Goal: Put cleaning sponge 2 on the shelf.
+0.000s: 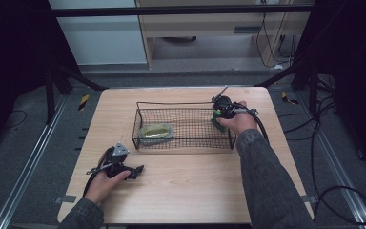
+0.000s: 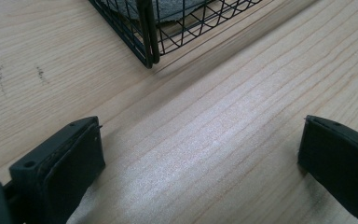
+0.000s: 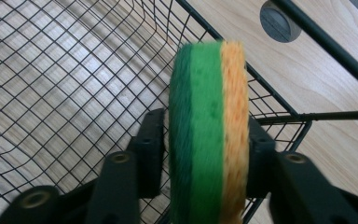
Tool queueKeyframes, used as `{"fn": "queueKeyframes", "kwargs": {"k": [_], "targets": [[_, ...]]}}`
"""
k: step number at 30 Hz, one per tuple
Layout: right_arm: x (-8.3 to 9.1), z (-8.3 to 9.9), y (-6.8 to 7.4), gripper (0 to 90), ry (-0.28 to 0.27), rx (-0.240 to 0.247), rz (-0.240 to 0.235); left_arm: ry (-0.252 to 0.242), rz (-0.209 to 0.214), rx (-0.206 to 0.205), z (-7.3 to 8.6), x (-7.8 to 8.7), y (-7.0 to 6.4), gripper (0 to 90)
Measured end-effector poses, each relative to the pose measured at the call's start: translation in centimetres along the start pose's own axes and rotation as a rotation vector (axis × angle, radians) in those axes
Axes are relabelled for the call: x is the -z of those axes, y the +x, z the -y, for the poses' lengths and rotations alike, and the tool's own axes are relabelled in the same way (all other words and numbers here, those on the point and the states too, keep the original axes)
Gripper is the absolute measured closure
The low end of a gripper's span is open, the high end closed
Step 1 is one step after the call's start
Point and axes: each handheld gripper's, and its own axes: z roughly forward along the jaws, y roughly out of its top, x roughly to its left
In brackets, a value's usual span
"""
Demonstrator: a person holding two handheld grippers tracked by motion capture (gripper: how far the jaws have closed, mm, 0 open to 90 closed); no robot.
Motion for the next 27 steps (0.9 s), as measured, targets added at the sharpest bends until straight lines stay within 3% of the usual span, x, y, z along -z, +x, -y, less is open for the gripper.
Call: {"fn": "queueKeyframes", "kwargs": {"k": [12,18,27], "targets": [[0.9,-0.1,0.5,52.7,-0.025,0.006,0.000,-0.001,0.000,0.000,0.0,0.0,0.0,0.0],[1.5,-0.2,1.4,50.8,-0.034,0.022,-0.008,0.000,0.000,0.000,0.0,0.0,0.0,0.0],[2.1,-0.3,2.8,54.6,-0.049,0.047,-0.051,-0.001,0.000,0.000,0.0,0.0,0.0,0.0]]}}
